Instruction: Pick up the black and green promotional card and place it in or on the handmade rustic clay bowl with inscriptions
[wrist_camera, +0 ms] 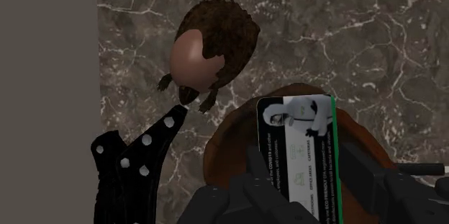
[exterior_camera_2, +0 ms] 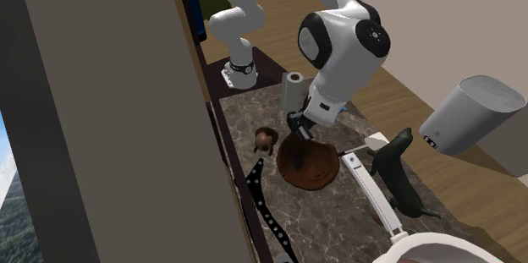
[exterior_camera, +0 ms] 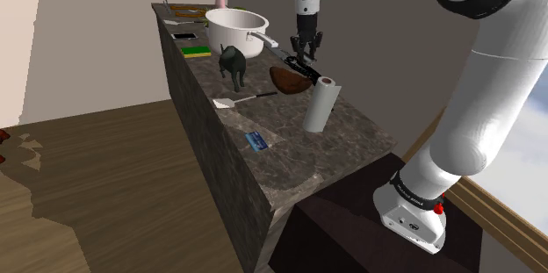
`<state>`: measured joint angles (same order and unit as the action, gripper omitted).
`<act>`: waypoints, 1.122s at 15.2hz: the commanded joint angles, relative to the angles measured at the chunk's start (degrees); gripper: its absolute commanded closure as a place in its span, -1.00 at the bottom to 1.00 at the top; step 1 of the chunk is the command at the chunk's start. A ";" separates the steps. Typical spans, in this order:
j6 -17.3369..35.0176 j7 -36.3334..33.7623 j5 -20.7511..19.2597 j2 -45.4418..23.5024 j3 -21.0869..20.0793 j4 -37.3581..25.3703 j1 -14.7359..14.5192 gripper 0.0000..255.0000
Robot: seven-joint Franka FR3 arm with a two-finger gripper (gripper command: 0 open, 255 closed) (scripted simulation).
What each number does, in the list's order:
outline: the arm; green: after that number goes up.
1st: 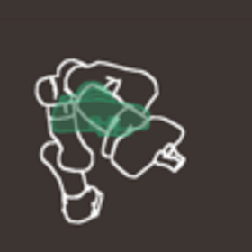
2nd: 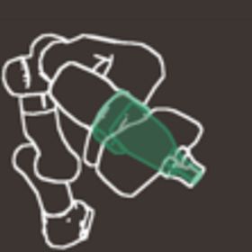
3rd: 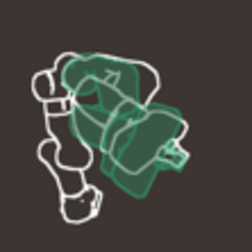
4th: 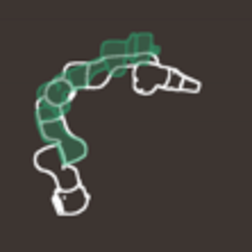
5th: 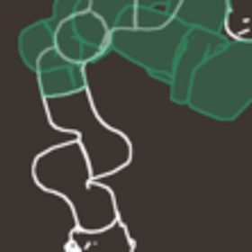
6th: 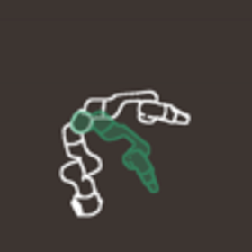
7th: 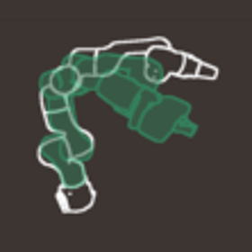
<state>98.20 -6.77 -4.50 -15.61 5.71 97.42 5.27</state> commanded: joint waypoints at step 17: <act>5.38 -2.10 1.06 -10.74 -0.99 -5.16 -0.87 1.00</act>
<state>102.97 -8.88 -3.45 -26.09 4.71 91.94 4.35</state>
